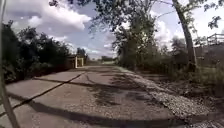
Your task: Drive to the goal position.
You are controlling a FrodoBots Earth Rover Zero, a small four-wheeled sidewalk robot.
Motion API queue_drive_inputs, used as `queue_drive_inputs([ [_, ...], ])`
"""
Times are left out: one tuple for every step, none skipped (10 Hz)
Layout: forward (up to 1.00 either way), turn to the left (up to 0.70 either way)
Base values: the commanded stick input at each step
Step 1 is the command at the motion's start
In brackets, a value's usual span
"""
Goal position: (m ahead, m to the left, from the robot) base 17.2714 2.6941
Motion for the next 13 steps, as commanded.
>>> queue_drive_inputs([
  [0.7, 0.0],
  [0.7, 0.0],
  [0.7, 0.0],
  [0.7, 0.0],
  [0.7, 0.08],
  [0.7, 0.06],
  [0.7, 0.01],
  [0.7, 0.0],
  [0.7, 0.0],
  [0.7, 0.0],
  [0.7, 0.0],
  [0.7, 0.0],
  [0.7, 0.0],
])
